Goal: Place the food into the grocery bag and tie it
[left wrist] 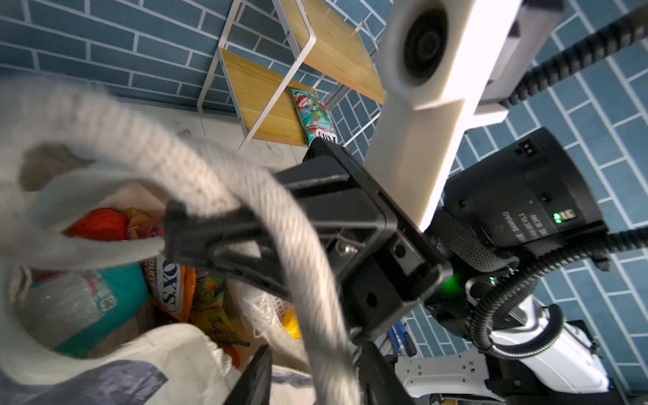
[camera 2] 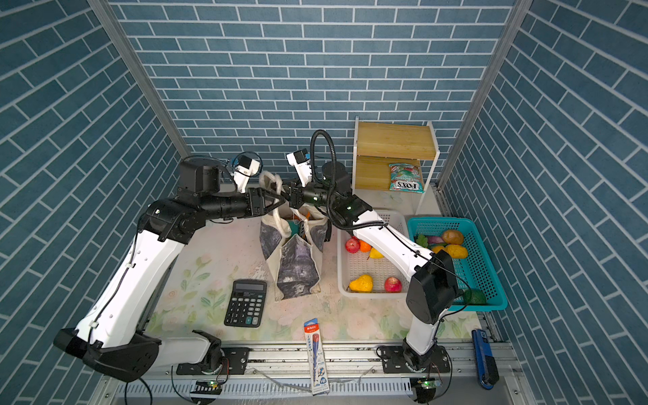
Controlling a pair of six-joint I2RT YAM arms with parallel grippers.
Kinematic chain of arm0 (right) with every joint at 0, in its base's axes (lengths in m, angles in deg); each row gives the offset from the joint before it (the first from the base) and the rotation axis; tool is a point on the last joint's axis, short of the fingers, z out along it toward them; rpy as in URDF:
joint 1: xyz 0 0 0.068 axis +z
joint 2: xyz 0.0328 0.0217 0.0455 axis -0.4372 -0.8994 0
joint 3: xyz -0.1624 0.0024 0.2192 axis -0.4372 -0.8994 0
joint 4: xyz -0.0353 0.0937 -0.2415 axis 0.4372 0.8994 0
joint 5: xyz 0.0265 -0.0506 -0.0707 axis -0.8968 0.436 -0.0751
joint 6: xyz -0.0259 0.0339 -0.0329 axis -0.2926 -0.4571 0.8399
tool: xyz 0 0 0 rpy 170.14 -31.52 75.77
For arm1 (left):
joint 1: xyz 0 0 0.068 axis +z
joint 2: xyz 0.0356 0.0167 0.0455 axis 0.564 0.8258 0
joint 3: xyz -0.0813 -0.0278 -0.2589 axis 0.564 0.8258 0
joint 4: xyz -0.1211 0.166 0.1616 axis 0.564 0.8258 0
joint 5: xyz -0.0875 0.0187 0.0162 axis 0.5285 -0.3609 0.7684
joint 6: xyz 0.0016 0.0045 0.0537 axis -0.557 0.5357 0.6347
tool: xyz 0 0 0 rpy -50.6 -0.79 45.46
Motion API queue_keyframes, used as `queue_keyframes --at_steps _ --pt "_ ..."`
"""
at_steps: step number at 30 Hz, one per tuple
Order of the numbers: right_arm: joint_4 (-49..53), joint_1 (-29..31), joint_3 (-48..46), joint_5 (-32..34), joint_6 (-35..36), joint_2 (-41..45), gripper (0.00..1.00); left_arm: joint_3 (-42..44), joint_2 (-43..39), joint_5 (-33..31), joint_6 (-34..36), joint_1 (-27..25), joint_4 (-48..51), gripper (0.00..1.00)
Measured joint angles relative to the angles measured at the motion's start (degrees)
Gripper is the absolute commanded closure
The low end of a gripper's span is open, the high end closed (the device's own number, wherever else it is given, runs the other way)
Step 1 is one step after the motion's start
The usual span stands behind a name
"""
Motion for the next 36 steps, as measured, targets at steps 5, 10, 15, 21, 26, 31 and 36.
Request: queue_keyframes --at_steps 5,10,15,21,26,31,36 --pt "-2.73 -0.37 -1.55 0.83 -0.85 0.02 1.0 3.67 -4.7 -1.38 -0.15 -0.02 -1.62 0.29" --pt "-4.83 -0.48 -4.13 1.42 -1.44 1.14 1.0 8.39 -10.29 -4.63 -3.19 1.36 -6.34 0.27" --pt "-5.49 -0.48 -7.67 2.01 -1.44 4.26 1.0 17.09 -15.82 -7.02 -11.41 5.07 -16.9 0.27" --pt "-6.21 -0.52 -12.04 2.71 -1.27 7.82 1.0 27.04 -13.79 -7.26 -25.27 5.27 -35.06 0.28" --pt "-6.16 -0.55 -12.92 2.84 -0.83 8.87 1.0 27.71 -8.11 -7.34 -32.13 2.62 -44.15 0.31" --pt "-5.75 -0.57 -13.35 2.84 -0.15 9.51 1.0 27.58 -6.32 -7.34 -35.95 1.29 -50.6 0.41" --pt "-5.35 -0.59 -13.57 2.86 0.24 9.88 1.0 26.56 -5.46 -7.5 -37.4 1.16 -53.46 0.45"
